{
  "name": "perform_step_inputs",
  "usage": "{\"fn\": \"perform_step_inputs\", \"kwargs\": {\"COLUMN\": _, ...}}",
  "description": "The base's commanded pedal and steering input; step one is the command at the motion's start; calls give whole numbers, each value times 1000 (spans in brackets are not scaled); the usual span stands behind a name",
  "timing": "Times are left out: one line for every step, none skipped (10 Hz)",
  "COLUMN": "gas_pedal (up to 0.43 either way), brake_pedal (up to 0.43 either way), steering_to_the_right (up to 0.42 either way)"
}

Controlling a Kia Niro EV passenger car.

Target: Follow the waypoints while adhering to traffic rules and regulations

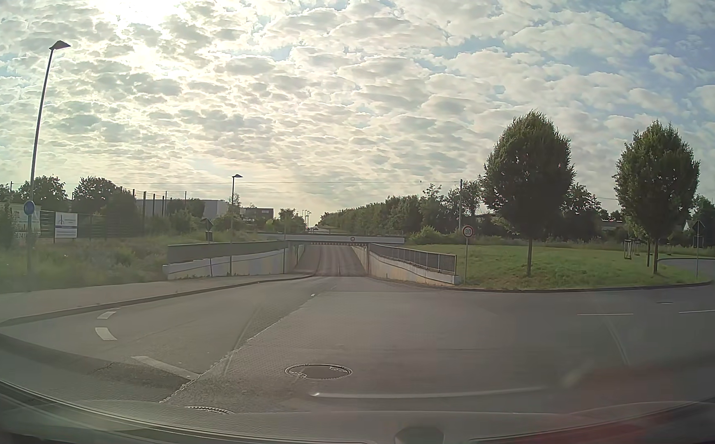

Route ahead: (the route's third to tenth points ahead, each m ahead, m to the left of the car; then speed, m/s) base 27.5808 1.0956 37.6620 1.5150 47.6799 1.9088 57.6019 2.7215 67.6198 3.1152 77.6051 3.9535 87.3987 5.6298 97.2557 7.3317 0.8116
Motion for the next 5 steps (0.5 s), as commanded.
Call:
{"fn": "perform_step_inputs", "kwargs": {"gas_pedal": 0, "brake_pedal": 366, "steering_to_the_right": 1}}
{"fn": "perform_step_inputs", "kwargs": {"gas_pedal": 0, "brake_pedal": 348, "steering_to_the_right": 1}}
{"fn": "perform_step_inputs", "kwargs": {"gas_pedal": 0, "brake_pedal": 317, "steering_to_the_right": 1}}
{"fn": "perform_step_inputs", "kwargs": {"gas_pedal": 0, "brake_pedal": 299, "steering_to_the_right": 1}}
{"fn": "perform_step_inputs", "kwargs": {"gas_pedal": 0, "brake_pedal": 274, "steering_to_the_right": 1}}
